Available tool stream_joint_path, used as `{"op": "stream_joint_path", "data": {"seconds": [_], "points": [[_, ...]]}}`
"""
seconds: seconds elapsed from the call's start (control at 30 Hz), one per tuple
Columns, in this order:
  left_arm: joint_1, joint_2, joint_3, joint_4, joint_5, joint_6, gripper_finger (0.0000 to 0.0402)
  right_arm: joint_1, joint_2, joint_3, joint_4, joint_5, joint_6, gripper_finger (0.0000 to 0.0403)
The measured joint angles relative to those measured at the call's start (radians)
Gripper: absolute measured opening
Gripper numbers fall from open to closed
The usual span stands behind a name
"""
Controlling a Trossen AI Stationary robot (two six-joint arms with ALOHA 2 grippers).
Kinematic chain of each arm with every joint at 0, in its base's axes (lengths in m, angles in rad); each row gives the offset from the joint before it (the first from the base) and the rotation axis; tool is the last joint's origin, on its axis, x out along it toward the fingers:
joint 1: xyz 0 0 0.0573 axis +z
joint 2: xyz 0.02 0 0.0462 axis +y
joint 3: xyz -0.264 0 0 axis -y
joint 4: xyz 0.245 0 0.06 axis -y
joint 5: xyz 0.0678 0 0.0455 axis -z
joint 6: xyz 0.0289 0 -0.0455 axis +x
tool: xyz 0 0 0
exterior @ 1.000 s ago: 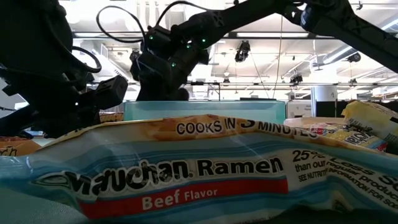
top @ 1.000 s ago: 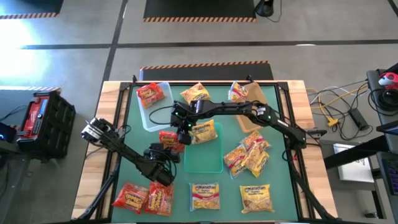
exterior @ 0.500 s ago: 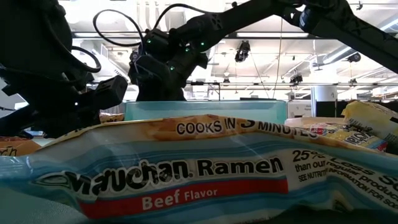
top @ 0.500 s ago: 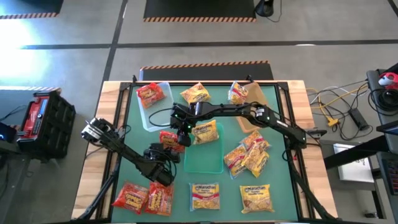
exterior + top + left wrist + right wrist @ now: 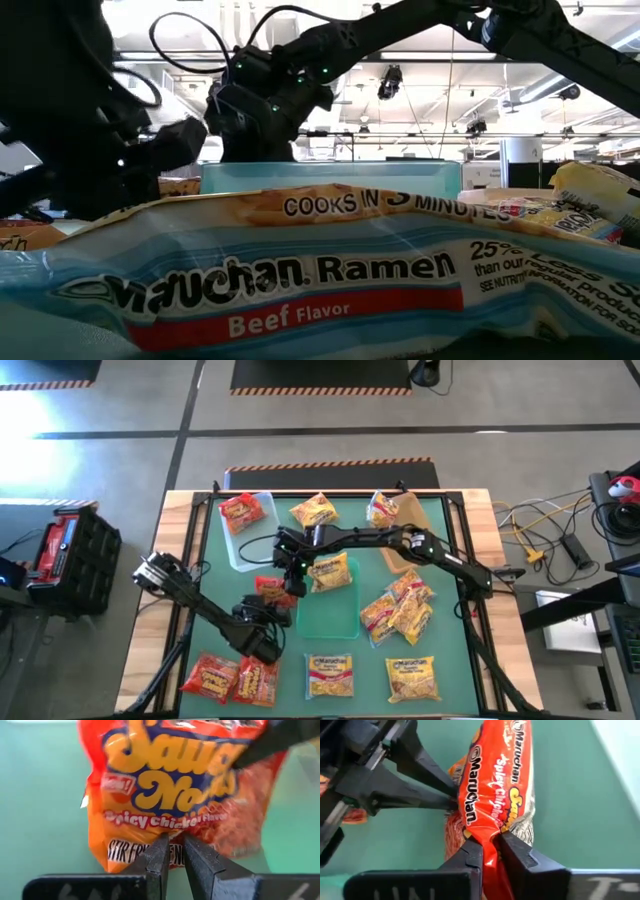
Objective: Sort Maruchan noodles
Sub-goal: Put the orange noodle pack into the transparent bin
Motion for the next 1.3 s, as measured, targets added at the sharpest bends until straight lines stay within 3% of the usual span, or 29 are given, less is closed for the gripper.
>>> {"op": "stream_joint_path", "data": {"seconds": [0.37, 1.1, 1.3], "points": [[-0.064, -0.01, 0.127, -0.152, 0.022, -0.002, 0.004, 0.002, -0.002, -0.001, -0.001, 0.007, -0.001, 0.0022], [-0.113, -0.016, 0.189, -0.196, 0.024, -0.027, 0.004, -0.063, -0.048, 0.212, -0.045, 0.02, -0.076, 0.0022], [-0.107, -0.016, 0.189, -0.218, 0.025, -0.035, 0.004, -0.112, -0.065, 0.215, 0.003, 0.093, -0.125, 0.0022]]}}
